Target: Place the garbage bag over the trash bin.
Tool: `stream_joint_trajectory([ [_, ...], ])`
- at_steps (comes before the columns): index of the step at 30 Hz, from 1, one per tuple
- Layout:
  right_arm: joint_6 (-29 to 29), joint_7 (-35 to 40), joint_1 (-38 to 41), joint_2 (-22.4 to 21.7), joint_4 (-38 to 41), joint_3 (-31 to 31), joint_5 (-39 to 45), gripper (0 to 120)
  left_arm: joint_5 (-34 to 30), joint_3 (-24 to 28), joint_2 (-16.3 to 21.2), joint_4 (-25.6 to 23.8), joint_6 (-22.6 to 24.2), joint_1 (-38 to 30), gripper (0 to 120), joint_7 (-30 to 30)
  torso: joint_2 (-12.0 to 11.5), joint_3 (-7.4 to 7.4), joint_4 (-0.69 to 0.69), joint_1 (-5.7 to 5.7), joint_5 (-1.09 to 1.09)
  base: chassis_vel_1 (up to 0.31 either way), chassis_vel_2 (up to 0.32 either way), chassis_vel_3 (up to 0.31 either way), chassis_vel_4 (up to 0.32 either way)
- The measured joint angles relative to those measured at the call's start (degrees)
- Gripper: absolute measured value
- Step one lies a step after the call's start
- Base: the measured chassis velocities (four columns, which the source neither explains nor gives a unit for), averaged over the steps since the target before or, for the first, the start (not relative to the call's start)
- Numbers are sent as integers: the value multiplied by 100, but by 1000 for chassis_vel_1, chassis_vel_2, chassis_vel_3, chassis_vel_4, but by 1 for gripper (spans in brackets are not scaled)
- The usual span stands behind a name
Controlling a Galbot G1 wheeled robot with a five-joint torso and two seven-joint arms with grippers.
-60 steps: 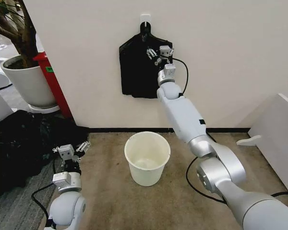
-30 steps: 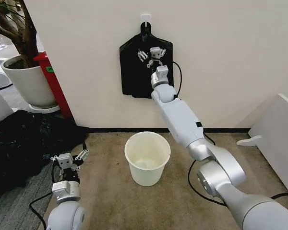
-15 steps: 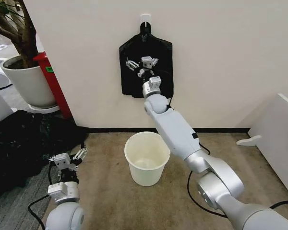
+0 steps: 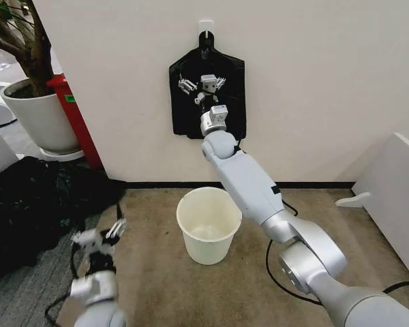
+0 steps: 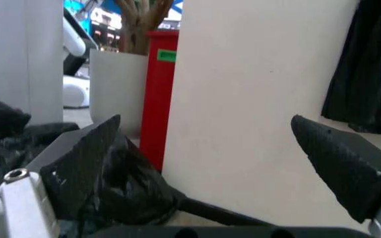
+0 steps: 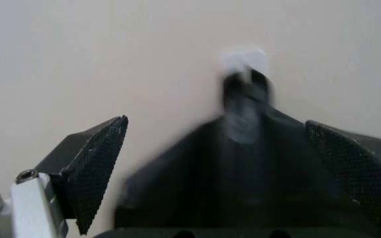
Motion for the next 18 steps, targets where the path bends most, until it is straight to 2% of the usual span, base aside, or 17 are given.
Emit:
stream_joint_trajectory([
  [1,-31,-7,106,-13,-169,108,53,95,-37,-4,-126,16,-110,11,100,100,-1,3,-13,1,-4,0,0,0,0],
  [2,-30,-54,156,-9,-184,106,98,94,-66,-1,-153,36,-130,6,100,126,0,3,-9,1,4,0,0,0,0],
  [4,-20,-216,376,-7,-380,157,158,93,-180,-5,-124,180,-135,-19,100,145,0,1,-6,0,-6,0,0,0,0],
  [7,-56,-269,615,-6,-647,188,232,92,-233,-34,-74,354,-137,-78,100,137,0,2,-3,0,-3,0,0,0,0],
  [18,19,-512,995,-5,-1276,204,117,94,-134,10,-243,617,-114,-306,100,-35,0,2,-5,0,-1,0,0,0,0],
])
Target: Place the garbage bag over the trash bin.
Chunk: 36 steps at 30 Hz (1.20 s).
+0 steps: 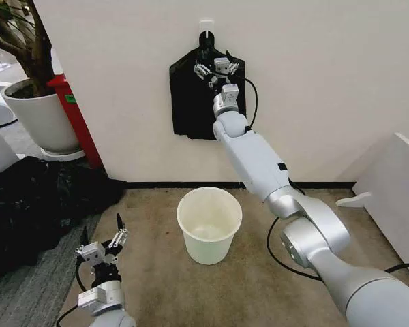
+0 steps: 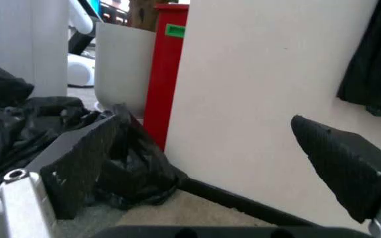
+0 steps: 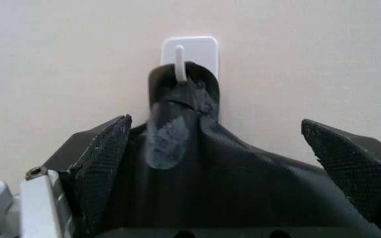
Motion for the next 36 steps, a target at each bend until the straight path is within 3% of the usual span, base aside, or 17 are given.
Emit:
stream_joint_trajectory([
  [11,-92,-135,-4,0,-126,-134,-82,91,-5,-93,87,-51,82,30,100,-95,0,0,0,0,-1,0,0,0,0],
  [19,-93,-247,17,0,-135,-243,-80,67,37,-68,59,84,105,-57,100,-114,0,0,0,0,-2,0,0,0,0],
  [25,-140,-249,15,0,-84,-282,-117,41,62,-70,41,114,105,-87,100,-124,0,-1,0,0,-1,0,0,0,0],
  [36,-215,-138,19,-1,-40,-355,-267,38,79,-74,32,140,95,-72,100,-137,0,-1,0,0,-2,0,0,0,0],
])
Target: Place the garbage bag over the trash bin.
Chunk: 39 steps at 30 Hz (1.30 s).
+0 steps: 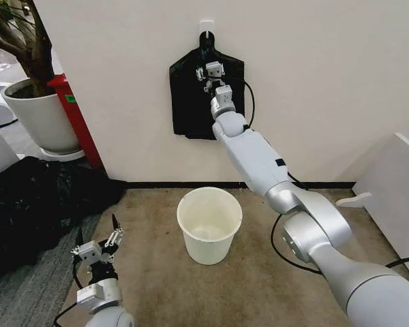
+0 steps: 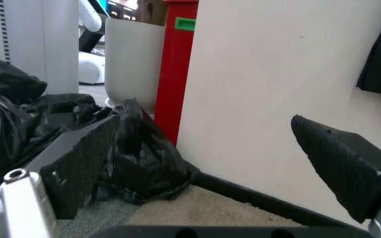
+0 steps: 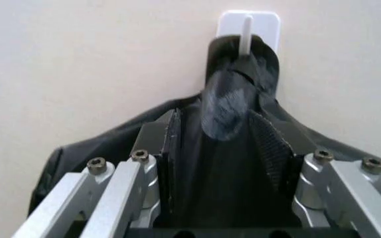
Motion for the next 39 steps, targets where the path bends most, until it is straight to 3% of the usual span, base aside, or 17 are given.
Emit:
stream_joint_trajectory([
  [9,-9,36,74,0,-46,12,-84,38,28,-12,-34,-49,-21,66,100,-18,0,0,0,0,0,0,0,0,0],
  [21,-30,86,19,0,-16,3,-90,0,84,-23,-103,-124,-31,119,100,-35,0,0,0,0,0,0,0,0,0],
  [39,45,95,-419,0,474,-163,-62,0,45,-73,-37,-131,-70,140,100,-121,0,0,0,0,0,0,0,0,0],
])
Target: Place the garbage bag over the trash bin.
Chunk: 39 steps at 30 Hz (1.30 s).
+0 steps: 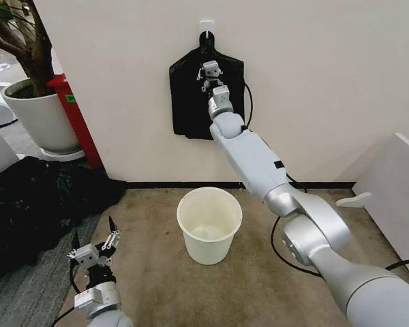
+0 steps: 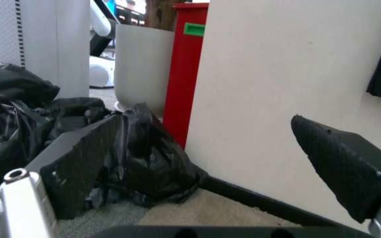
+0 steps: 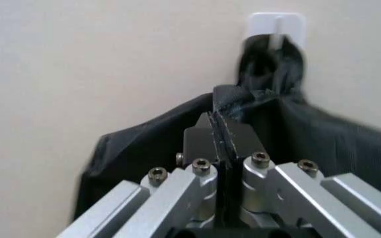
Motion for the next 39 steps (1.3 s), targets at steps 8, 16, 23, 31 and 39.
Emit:
stream_joint_trajectory([
  [8,119,-58,-332,0,266,-217,-31,0,-63,-34,56,33,-56,27,100,-50,0,0,0,0,0,0,0,0,0],
  [16,146,6,-291,0,238,-144,-39,0,-96,-35,117,93,-59,-4,100,-60,0,1,0,0,1,0,0,0,0],
  [23,-10,186,197,0,-52,15,-19,19,-91,-6,130,133,-57,-42,100,-60,0,0,-1,0,0,0,0,0,0],
  [31,-165,252,487,0,-364,89,-87,48,-78,-6,130,109,-51,-24,100,-60,0,0,0,0,1,0,0,0,0],
  [39,-281,407,533,0,-536,146,-278,56,-72,-33,116,54,-51,12,100,-60,0,0,0,0,0,0,0,0,0],
])
